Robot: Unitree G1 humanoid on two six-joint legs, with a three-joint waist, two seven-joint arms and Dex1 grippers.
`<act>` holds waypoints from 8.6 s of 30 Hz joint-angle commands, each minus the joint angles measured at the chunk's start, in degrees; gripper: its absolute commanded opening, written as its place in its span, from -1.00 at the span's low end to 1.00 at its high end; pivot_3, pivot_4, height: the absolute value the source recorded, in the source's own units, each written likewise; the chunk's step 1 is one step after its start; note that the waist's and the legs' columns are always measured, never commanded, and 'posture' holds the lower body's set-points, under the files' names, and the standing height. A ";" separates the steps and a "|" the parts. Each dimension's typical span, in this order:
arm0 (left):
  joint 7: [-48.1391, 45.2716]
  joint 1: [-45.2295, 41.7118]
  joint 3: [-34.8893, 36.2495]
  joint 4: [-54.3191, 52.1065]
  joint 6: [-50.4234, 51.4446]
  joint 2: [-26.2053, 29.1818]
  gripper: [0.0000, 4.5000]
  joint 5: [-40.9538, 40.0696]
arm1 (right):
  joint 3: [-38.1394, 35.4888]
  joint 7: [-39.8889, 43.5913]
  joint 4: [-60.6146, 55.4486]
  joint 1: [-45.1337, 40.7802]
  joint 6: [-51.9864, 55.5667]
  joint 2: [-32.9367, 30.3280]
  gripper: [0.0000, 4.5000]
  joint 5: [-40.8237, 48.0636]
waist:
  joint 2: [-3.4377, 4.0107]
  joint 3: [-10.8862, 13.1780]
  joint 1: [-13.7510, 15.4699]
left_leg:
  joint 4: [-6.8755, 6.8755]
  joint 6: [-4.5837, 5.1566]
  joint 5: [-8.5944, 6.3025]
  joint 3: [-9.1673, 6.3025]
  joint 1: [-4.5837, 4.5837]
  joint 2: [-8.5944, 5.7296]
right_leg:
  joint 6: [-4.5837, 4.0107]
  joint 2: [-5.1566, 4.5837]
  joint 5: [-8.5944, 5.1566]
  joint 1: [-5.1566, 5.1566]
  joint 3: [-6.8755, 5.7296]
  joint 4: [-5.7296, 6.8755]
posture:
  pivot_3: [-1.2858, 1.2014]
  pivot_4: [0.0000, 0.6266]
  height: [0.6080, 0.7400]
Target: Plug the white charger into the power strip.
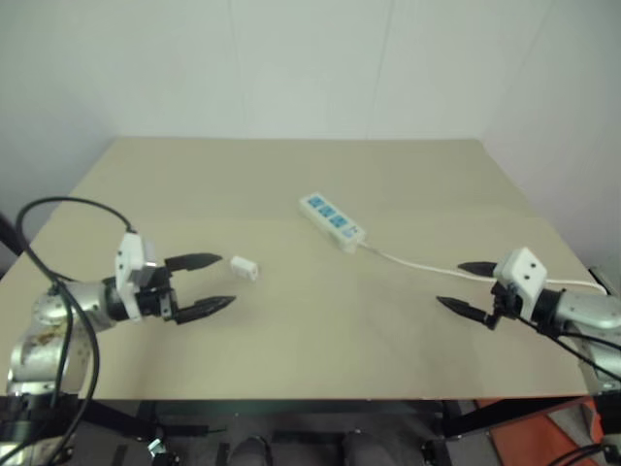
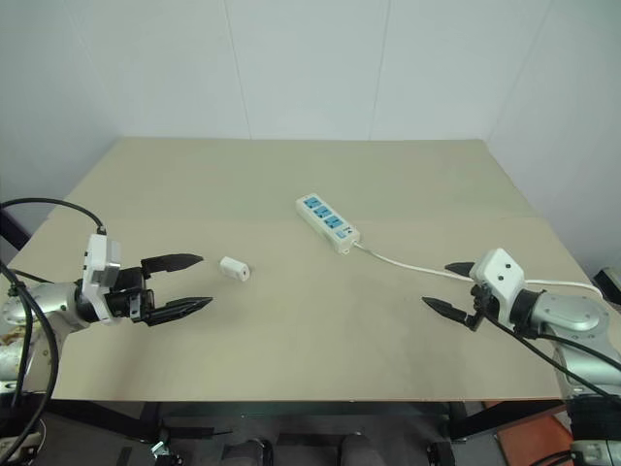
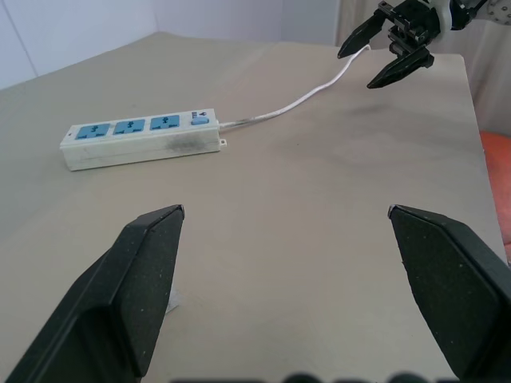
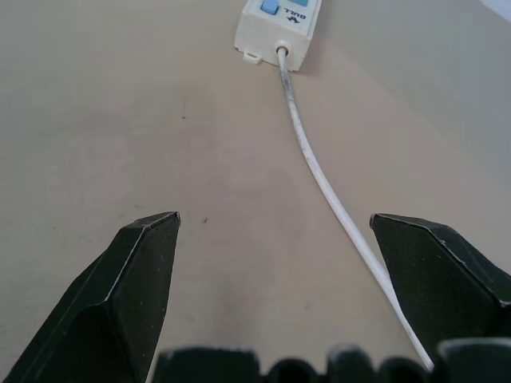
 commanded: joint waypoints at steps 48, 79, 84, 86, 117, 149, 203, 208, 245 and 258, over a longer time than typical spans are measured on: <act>-5.92 -6.07 -6.18 5.19 -5.71 4.78 0.99 5.15 | 6.44 -4.01 9.03 -14.69 2.89 5.32 1.00 -5.13 | -0.03 0.00 -0.40 | -0.24 0.00 0.00 0.10 0.02 0.03 | 0.02 0.00 0.03 -0.04 0.04 -0.25 | 0.03 -0.52 1.00; -2.23 -4.30 -8.54 -2.94 -4.20 2.24 1.00 3.73 | 11.79 -0.91 31.11 -30.34 -5.49 15.96 -0.99 -13.46 | 0.01 0.05 -0.21 | -0.69 0.01 0.01 0.05 -0.04 0.00 | -0.31 -0.03 0.27 -0.08 0.00 -0.63 | 0.03 -0.52 1.00; -4.26 -6.61 -9.74 0.02 -4.62 1.66 1.00 3.59 | 5.63 -1.86 3.77 -11.88 8.29 10.26 -0.99 -6.79 | 0.03 0.05 1.05 | -0.72 0.00 0.00 -0.04 -0.30 -0.02 | -0.30 -0.07 0.26 -0.20 -0.11 -0.69 | 0.03 -0.52 1.00; -5.08 -7.48 -10.87 1.36 -5.49 1.28 1.00 4.51 | 5.38 -2.32 -1.43 -7.93 11.30 9.17 -0.99 -6.17 | 0.02 0.05 1.03 | -0.66 0.00 0.00 0.02 -0.30 -0.03 | -0.27 -0.09 0.27 -0.21 -0.07 -0.71 | 0.03 -0.52 1.00; -4.95 -10.41 -13.55 3.73 -6.42 -0.60 1.00 6.44 | 7.26 -32.38 -11.25 -4.68 11.76 31.84 0.98 -5.69 | 0.00 0.04 0.10 | -0.59 0.02 0.03 0.04 -0.11 0.01 | 0.07 -0.01 0.25 -0.08 0.01 -0.73 | 0.03 -0.52 1.00; -5.68 -11.67 -14.40 6.15 -9.04 -1.21 1.00 8.36 | 8.37 -36.12 3.87 -7.35 4.40 35.10 0.52 -7.91 | -0.28 -0.14 -0.33 | -0.58 0.03 0.03 0.04 0.03 0.05 | 0.04 0.02 0.32 0.02 0.02 -0.72 | 0.03 -0.52 1.00; -7.93 -72.66 -59.83 80.14 -44.72 -22.02 1.00 65.53 | 15.18 12.66 2.51 -0.36 -11.61 13.87 0.52 -1.68 | -0.30 0.00 -0.28 | -0.32 0.04 0.03 -0.07 -0.45 -0.06 | 0.27 0.06 0.25 -0.19 0.03 -0.73 | 0.03 -0.52 1.00; -8.01 -71.63 -58.96 80.45 -44.20 -22.34 1.00 67.11 | 15.28 10.33 2.57 0.03 -12.38 14.44 0.52 -2.54 | -0.30 0.00 -0.28 | -0.32 0.04 0.03 -0.08 -0.41 -0.06 | 0.27 0.07 0.25 -0.15 0.03 -0.73 | 0.03 -0.52 1.00; -14.28 -75.16 -37.76 78.66 -43.32 -20.36 -0.55 54.57 | 16.79 10.77 7.37 -6.13 -13.36 14.50 0.52 -2.38 | -0.31 -0.01 -0.34 | -0.29 0.04 0.03 -0.10 -0.31 -0.06 | 0.26 0.07 0.26 -0.07 0.02 -0.62 | 0.03 -0.52 1.00; -19.72 -57.69 -23.52 56.49 -11.64 -13.63 -0.55 2.21 | 20.65 19.10 27.47 -21.53 -20.53 21.76 0.52 -5.57 | -0.28 0.00 -1.44 | -0.17 0.04 0.03 -0.14 -0.12 -0.05 | 0.25 0.07 0.21 -0.10 0.02 0.01 | 0.03 -0.52 1.00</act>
